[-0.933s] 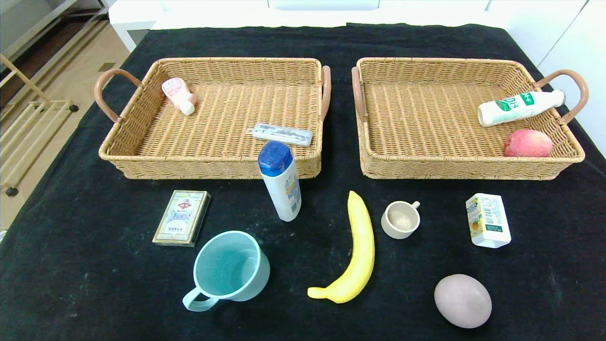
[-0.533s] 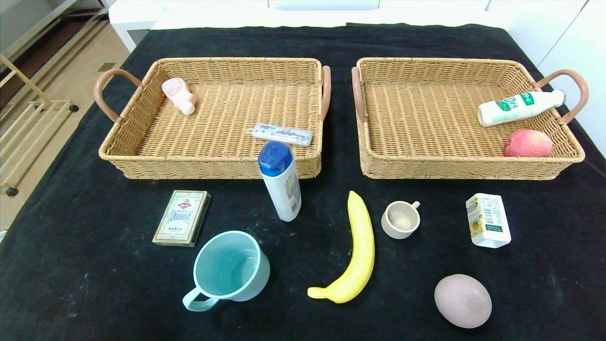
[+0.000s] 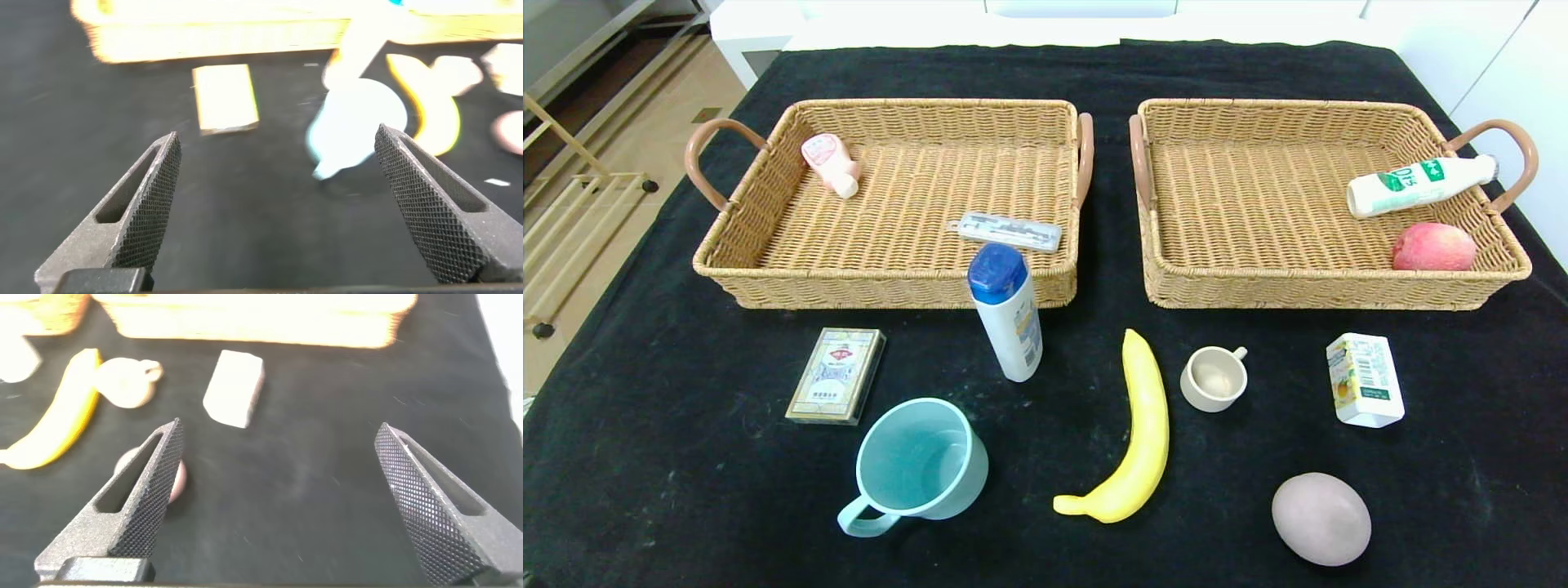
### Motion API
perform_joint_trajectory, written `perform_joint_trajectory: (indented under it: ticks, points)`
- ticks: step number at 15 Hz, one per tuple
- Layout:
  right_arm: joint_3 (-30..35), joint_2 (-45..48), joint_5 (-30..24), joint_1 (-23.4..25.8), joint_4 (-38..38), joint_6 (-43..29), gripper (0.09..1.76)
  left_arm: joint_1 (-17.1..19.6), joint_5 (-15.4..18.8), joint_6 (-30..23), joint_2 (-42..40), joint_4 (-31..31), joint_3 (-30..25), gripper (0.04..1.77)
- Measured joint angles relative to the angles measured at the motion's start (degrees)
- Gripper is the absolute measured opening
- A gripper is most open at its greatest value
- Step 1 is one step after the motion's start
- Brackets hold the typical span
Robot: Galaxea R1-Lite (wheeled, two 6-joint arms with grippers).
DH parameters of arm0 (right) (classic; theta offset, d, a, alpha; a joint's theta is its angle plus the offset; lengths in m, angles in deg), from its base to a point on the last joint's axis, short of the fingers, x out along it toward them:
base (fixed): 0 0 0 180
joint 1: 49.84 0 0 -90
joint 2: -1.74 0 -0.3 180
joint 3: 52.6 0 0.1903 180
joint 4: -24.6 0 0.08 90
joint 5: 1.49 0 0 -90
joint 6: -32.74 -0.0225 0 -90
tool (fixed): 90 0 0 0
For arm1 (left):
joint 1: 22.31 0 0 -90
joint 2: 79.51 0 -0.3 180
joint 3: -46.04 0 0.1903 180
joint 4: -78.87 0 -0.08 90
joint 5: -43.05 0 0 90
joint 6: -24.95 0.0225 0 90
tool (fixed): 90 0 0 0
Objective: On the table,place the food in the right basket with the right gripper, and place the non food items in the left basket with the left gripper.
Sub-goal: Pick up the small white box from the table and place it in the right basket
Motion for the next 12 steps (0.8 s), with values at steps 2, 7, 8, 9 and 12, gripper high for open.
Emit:
perform_joint_trajectory:
  ticks: [2, 7, 8, 9, 12]
  points:
    - [-1.7, -6.1, -0.2, -4.7, 1.6, 0.5, 1.71, -6.6, 0.2, 0.0, 5.5, 0.3, 3.8, 1.72]
    - [-3.1, -17.7, -0.3, -13.9, 8.4, 0.5, 1.71, -17.6, 0.9, 1.8, 16.2, -0.1, 6.6, 1.72]
    - [-3.2, -19.3, -0.3, -15.2, 8.6, 0.5, 1.71, -19.4, 0.9, 2.0, 17.7, -0.1, 6.7, 1.72]
    - [-3.4, -20.7, -0.3, -16.0, 8.8, 0.5, 1.71, -21.0, 0.9, 2.0, 19.1, -0.2, 6.9, 1.72]
    - [-4.5, -24.6, -0.2, -18.2, 8.9, 0.7, 1.71, -23.5, 0.9, 2.6, 23.1, -1.2, 7.3, 1.72]
